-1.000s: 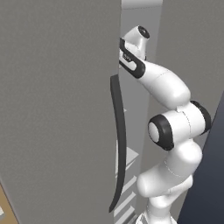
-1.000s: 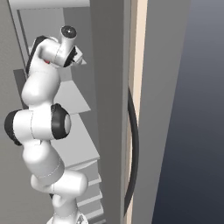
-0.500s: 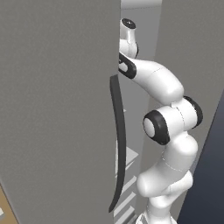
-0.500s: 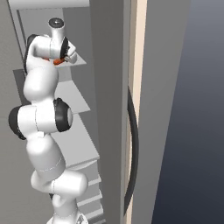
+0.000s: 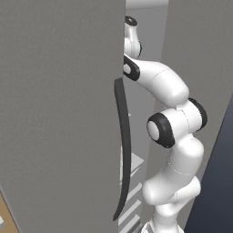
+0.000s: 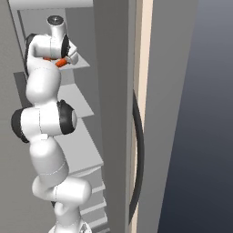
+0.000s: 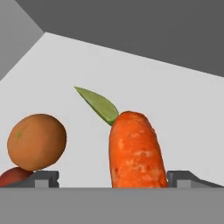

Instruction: Take the lemon wedge and carrot from the second highest rack and move them to the highest rack where the tangerine and carrot are located, to maximize freezer space. Close the freezer door after rearranging.

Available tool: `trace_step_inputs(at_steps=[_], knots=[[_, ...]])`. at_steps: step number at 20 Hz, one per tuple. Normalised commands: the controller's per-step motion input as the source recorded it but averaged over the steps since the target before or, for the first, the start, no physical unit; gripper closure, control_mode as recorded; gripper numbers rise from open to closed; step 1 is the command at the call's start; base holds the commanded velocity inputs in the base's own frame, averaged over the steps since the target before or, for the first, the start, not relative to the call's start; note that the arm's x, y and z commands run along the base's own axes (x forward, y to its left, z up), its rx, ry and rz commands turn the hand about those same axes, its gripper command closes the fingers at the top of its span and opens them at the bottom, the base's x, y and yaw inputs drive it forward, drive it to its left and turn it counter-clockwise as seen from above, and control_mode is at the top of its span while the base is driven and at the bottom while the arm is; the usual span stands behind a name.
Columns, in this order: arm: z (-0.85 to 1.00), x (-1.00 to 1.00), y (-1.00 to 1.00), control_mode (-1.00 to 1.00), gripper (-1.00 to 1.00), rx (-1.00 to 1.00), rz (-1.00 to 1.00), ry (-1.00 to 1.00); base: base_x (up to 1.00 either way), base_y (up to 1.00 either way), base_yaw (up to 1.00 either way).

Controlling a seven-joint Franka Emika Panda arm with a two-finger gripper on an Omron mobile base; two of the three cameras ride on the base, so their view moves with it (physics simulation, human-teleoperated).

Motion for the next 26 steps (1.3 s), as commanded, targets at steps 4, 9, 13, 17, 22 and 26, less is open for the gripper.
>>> trace_step_inputs(at_steps=[4, 9, 13, 17, 22, 26], knots=[[0.00, 0.00, 0.01, -1.00, -1.00, 0.02, -0.01, 0.00, 0.00, 0.00, 0.00], [0.00, 0.00, 0.05, -1.00, -1.00, 0.06, 0.00, 0.00, 0.00, 0.00, 0.00], [0.02, -0.10, -0.12, -1.00, -1.00, 0.08, 0.00, 0.00, 0.00, 0.00, 0.00], [0.00, -0.18, -0.20, -1.00, -1.00, 0.08, 0.00, 0.00, 0.00, 0.00, 0.00], [0.04, -0.31, -0.27, -1.00, -1.00, 0.09, 0.00, 0.00, 0.00, 0.00, 0.00], [0.14, -0.71, -0.17, -1.00, -1.00, 0.09, 0.00, -0.08, 0.00, 0.00, 0.00]])
